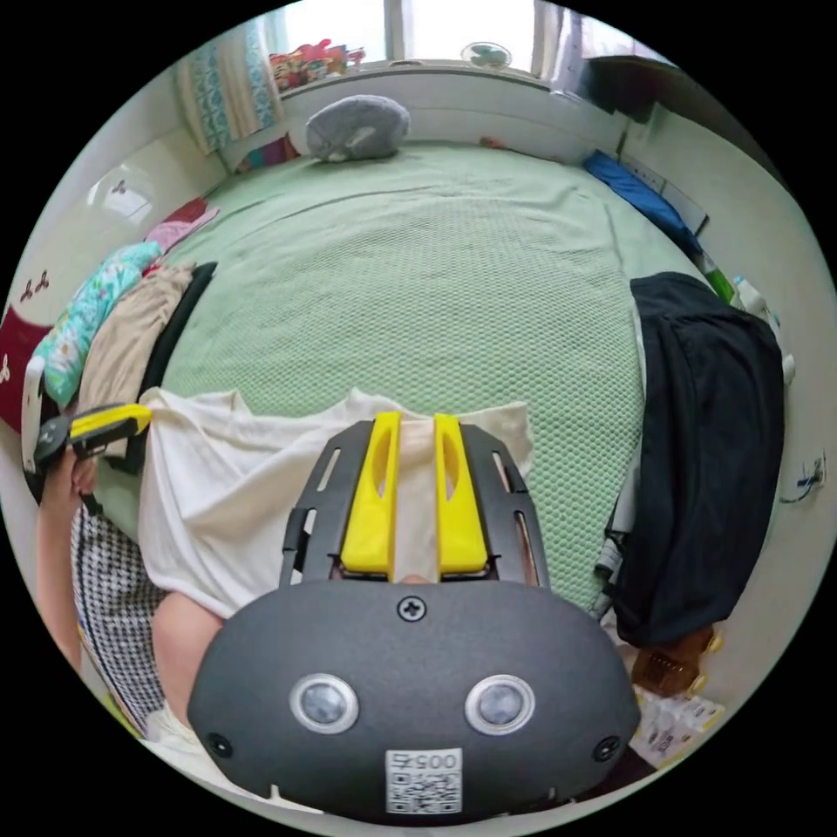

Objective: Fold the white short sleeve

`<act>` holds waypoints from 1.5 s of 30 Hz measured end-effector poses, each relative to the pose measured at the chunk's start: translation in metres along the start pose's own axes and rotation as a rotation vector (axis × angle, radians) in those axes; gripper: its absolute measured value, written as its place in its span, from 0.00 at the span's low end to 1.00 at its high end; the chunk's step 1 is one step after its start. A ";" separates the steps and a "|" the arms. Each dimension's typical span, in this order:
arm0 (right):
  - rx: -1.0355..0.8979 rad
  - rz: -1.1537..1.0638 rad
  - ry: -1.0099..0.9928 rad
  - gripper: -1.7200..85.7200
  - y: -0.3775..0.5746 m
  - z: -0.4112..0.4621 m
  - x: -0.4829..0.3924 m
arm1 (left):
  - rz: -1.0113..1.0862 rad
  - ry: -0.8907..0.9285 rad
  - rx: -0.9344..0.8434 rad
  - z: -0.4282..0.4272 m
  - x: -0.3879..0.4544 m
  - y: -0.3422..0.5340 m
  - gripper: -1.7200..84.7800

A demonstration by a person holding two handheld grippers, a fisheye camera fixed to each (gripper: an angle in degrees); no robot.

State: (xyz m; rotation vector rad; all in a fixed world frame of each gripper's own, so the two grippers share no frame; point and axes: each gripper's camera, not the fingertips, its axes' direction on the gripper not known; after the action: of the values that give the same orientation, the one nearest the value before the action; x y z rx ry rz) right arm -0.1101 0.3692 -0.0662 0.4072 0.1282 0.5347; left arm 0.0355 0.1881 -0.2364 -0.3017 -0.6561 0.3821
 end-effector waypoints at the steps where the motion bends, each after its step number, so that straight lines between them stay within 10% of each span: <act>1: 0.002 0.005 -0.014 0.09 -0.001 -0.002 0.002 | -0.008 -0.027 0.008 -0.002 -0.002 0.000 0.02; 27: 0.014 -0.376 -0.126 0.13 0.038 -0.012 -0.048 | 0.359 -0.083 0.008 0.038 0.099 -0.026 0.13; 45: 0.018 -0.298 -0.153 0.11 0.036 -0.009 -0.034 | 0.061 -0.102 0.045 0.016 0.022 -0.020 0.02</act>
State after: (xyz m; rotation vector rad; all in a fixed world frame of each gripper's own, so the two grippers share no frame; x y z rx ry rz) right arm -0.1582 0.3831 -0.0592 0.4361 0.0450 0.2086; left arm 0.0458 0.1822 -0.2047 -0.2607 -0.7387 0.4728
